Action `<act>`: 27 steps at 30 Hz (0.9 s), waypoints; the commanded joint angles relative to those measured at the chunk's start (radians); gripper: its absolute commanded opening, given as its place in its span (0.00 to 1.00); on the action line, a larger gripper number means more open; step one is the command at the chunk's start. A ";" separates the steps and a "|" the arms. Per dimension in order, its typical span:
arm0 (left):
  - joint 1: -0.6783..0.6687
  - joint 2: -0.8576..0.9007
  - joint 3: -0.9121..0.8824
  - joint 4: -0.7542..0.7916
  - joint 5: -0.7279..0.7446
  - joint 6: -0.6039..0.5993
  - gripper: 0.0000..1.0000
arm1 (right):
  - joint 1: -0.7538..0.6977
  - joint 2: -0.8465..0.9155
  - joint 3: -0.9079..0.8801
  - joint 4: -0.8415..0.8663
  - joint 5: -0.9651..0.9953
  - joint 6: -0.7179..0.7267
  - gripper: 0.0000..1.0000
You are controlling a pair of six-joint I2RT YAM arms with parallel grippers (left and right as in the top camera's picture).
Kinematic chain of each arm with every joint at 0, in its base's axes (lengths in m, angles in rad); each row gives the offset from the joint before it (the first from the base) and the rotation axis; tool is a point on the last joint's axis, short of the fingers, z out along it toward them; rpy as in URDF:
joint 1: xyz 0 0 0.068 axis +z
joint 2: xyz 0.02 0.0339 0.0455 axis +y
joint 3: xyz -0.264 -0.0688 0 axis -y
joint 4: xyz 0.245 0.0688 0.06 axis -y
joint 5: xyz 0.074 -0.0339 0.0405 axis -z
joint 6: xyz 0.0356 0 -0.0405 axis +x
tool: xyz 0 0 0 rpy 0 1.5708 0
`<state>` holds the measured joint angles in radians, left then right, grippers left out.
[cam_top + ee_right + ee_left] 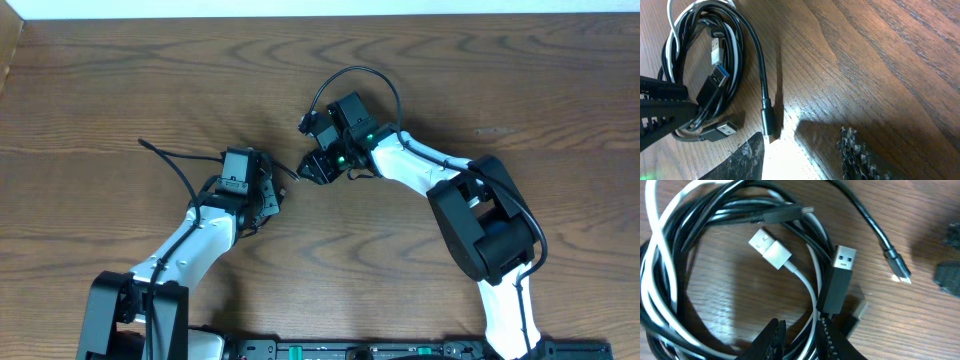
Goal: Untangle cables
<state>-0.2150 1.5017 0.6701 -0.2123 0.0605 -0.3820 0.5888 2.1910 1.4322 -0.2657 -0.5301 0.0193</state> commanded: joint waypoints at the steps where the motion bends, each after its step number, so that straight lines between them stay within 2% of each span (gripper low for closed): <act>1: 0.001 0.008 0.002 -0.003 0.045 0.043 0.25 | 0.008 0.009 0.011 -0.008 0.008 0.010 0.45; 6: 0.002 0.008 0.002 -0.005 0.099 0.116 0.25 | 0.008 0.009 0.011 -0.008 0.008 0.010 0.45; 15: 0.000 0.008 0.002 -0.012 0.123 0.149 0.25 | 0.008 0.009 0.011 -0.009 0.004 0.010 0.45; 19: 0.000 0.008 0.002 -0.026 0.129 0.224 0.25 | 0.009 0.009 0.011 -0.003 -0.116 0.010 0.57; 21: 0.003 0.007 0.002 -0.027 0.134 0.263 0.25 | 0.008 0.009 0.011 0.012 -0.176 0.010 0.57; 27: 0.102 -0.048 0.031 -0.026 0.207 0.231 0.25 | 0.017 0.009 0.011 0.107 -0.209 0.099 0.57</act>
<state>-0.1669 1.4971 0.6701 -0.2356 0.2134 -0.1555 0.5926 2.1918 1.4326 -0.1844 -0.6857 0.0589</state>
